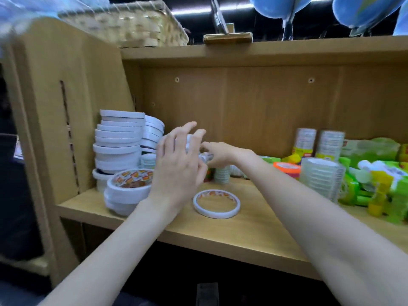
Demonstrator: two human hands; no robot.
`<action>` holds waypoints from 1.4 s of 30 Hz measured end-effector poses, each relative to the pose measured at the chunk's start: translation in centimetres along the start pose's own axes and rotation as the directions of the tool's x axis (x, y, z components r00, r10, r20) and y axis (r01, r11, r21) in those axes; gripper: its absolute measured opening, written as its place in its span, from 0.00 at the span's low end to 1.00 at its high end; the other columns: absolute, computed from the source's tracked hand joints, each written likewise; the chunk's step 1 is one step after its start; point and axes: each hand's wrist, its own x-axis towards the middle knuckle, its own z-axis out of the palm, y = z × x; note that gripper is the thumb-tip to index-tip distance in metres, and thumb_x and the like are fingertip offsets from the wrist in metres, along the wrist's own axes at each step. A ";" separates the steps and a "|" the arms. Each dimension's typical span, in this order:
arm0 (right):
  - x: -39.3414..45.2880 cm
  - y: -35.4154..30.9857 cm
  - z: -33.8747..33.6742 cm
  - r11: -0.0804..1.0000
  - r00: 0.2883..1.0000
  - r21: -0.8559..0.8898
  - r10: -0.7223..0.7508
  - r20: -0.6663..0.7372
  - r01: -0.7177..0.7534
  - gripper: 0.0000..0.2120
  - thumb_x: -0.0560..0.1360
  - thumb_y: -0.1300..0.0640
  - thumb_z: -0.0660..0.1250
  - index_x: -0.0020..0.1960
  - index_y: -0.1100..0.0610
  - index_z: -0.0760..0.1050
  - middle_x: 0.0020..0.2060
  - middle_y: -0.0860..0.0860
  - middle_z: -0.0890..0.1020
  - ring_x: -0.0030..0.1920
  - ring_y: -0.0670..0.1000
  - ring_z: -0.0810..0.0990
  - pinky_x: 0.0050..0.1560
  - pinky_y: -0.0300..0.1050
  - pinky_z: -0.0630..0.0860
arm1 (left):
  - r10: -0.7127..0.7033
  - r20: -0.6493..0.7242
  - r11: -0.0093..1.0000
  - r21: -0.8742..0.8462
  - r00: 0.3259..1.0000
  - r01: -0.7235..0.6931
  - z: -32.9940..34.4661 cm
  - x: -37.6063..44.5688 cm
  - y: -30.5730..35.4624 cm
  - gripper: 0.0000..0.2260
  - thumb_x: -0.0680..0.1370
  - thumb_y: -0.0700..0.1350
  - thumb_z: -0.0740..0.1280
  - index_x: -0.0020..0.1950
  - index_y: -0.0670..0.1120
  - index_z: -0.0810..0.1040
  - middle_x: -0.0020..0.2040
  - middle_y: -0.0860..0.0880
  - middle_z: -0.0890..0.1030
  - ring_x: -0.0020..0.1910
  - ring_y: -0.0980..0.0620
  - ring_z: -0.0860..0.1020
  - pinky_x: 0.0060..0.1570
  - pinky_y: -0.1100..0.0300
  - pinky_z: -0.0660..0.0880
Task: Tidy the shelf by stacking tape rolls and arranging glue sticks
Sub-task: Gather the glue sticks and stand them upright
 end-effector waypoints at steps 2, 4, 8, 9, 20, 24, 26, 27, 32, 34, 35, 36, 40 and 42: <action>0.0 0.2 0.1 0.997 0.998 -0.075 -0.039 -0.050 0.035 0.23 0.74 0.58 0.60 0.69 0.52 0.63 0.61 0.52 0.69 0.60 0.57 0.68 0.58 0.51 0.70 | 0.001 0.037 0.999 0.037 0.999 -0.002 0.4 0.1 -0.6 0.20 0.71 0.46 0.57 0.61 0.44 0.73 0.61 0.43 0.74 0.58 0.44 0.70 0.58 0.51 0.63; 0.0 0.6 0.2 0.988 0.997 -0.154 -0.033 -0.065 0.023 0.22 0.74 0.61 0.61 0.67 0.54 0.65 0.61 0.53 0.66 0.59 0.57 0.65 0.52 0.50 0.71 | -0.001 0.088 0.998 0.067 0.996 -0.005 0.8 0.0 -1.2 0.19 0.71 0.47 0.56 0.59 0.43 0.75 0.57 0.43 0.77 0.54 0.42 0.75 0.55 0.50 0.67; -0.5 1.3 1.0 0.977 0.985 -0.211 -0.021 -0.172 -0.016 0.15 0.74 0.60 0.62 0.61 0.54 0.71 0.58 0.54 0.64 0.59 0.56 0.63 0.42 0.48 0.68 | 0.006 0.176 0.998 0.066 0.984 -0.018 1.1 0.1 -1.6 0.19 0.71 0.48 0.56 0.58 0.44 0.75 0.51 0.45 0.78 0.50 0.42 0.76 0.49 0.51 0.73; -0.6 1.7 1.1 0.983 0.979 -0.183 -0.016 -0.204 -0.022 0.14 0.75 0.59 0.62 0.60 0.53 0.71 0.57 0.54 0.65 0.59 0.56 0.64 0.42 0.48 0.68 | 0.004 0.184 0.998 0.067 0.983 -0.016 1.1 0.1 -1.7 0.18 0.70 0.47 0.57 0.58 0.44 0.75 0.50 0.46 0.78 0.50 0.43 0.76 0.48 0.51 0.73; -4.4 3.6 -1.1 0.672 0.844 0.733 0.328 -0.425 0.107 0.05 0.73 0.61 0.61 0.46 0.61 0.73 0.37 0.51 0.80 0.39 0.49 0.78 0.43 0.42 0.73 | -0.086 0.241 0.994 -0.047 0.967 0.101 0.4 0.4 -1.6 0.17 0.74 0.45 0.64 0.63 0.46 0.72 0.56 0.46 0.76 0.57 0.44 0.72 0.55 0.50 0.68; -4.7 3.1 -1.8 0.670 0.854 0.730 0.297 -0.427 0.132 0.01 0.73 0.62 0.60 0.42 0.59 0.68 0.33 0.52 0.77 0.34 0.50 0.75 0.37 0.40 0.74 | -0.023 0.380 0.995 -0.083 0.925 0.059 -0.6 1.2 -2.3 0.20 0.76 0.49 0.63 0.68 0.52 0.65 0.63 0.51 0.69 0.63 0.50 0.64 0.59 0.55 0.63; -4.7 3.0 -1.8 0.792 0.866 0.607 0.261 -0.427 0.060 0.03 0.71 0.61 0.61 0.40 0.58 0.67 0.34 0.53 0.75 0.34 0.52 0.74 0.35 0.42 0.73 | -0.015 0.427 0.993 -0.099 0.904 0.063 -0.9 1.2 -2.6 0.23 0.75 0.49 0.64 0.69 0.52 0.63 0.64 0.52 0.68 0.64 0.51 0.63 0.60 0.55 0.63; -4.5 3.0 -1.7 0.854 0.871 0.521 0.251 -0.422 0.006 0.05 0.70 0.61 0.62 0.39 0.57 0.66 0.34 0.53 0.73 0.35 0.54 0.73 0.36 0.44 0.71 | -0.017 0.430 0.990 -0.117 0.903 0.074 -0.9 1.1 -2.7 0.23 0.75 0.49 0.65 0.69 0.52 0.63 0.64 0.51 0.68 0.65 0.51 0.63 0.61 0.54 0.64; -4.3 2.9 -0.1 0.938 0.914 0.317 0.248 -0.322 -0.142 0.07 0.70 0.61 0.63 0.48 0.58 0.75 0.38 0.53 0.75 0.43 0.57 0.74 0.39 0.46 0.69 | -0.012 0.389 0.986 -0.148 0.921 0.076 -0.6 0.4 -2.6 0.25 0.75 0.47 0.65 0.71 0.51 0.62 0.65 0.51 0.68 0.66 0.51 0.62 0.62 0.55 0.64; -4.3 2.9 0.7 0.932 0.897 0.339 0.254 -0.361 -0.127 0.06 0.71 0.61 0.62 0.47 0.60 0.75 0.38 0.54 0.75 0.42 0.57 0.74 0.37 0.45 0.68 | -0.009 0.377 0.988 -0.140 0.926 0.067 -0.5 0.3 -2.5 0.25 0.75 0.48 0.65 0.71 0.51 0.62 0.65 0.51 0.68 0.66 0.51 0.62 0.62 0.56 0.64; -4.4 2.9 0.9 0.933 0.878 0.338 0.259 -0.402 -0.120 0.05 0.71 0.62 0.62 0.45 0.60 0.74 0.37 0.54 0.75 0.42 0.57 0.73 0.36 0.44 0.66 | -0.006 0.369 0.988 -0.139 0.929 0.062 -0.4 0.3 -2.5 0.25 0.75 0.48 0.65 0.71 0.51 0.62 0.65 0.51 0.68 0.66 0.50 0.62 0.62 0.56 0.63; -4.3 2.9 0.8 0.932 0.850 0.347 0.267 -0.455 -0.107 0.04 0.71 0.62 0.61 0.44 0.59 0.73 0.37 0.54 0.74 0.41 0.57 0.72 0.36 0.44 0.65 | -0.004 0.365 0.989 -0.139 0.931 0.059 -0.4 0.3 -2.5 0.25 0.75 0.47 0.65 0.71 0.51 0.63 0.65 0.51 0.68 0.66 0.50 0.62 0.62 0.56 0.63; -4.5 2.7 -1.0 0.865 0.774 0.501 0.335 -0.536 -0.028 0.02 0.71 0.62 0.60 0.39 0.58 0.69 0.33 0.52 0.71 0.38 0.56 0.69 0.32 0.45 0.62 | -0.003 0.364 0.988 -0.141 0.931 0.059 -0.4 0.3 -2.5 0.25 0.75 0.48 0.65 0.71 0.51 0.62 0.65 0.51 0.68 0.66 0.50 0.62 0.62 0.56 0.63; -5.2 2.6 -2.2 0.849 0.798 0.526 0.356 -0.486 -0.058 0.08 0.71 0.61 0.62 0.35 0.56 0.66 0.31 0.50 0.69 0.38 0.55 0.69 0.31 0.44 0.62 | -0.012 0.377 0.990 -0.128 0.926 0.064 -0.4 0.3 -2.5 0.25 0.76 0.48 0.64 0.71 0.52 0.62 0.66 0.51 0.67 0.67 0.50 0.61 0.63 0.54 0.62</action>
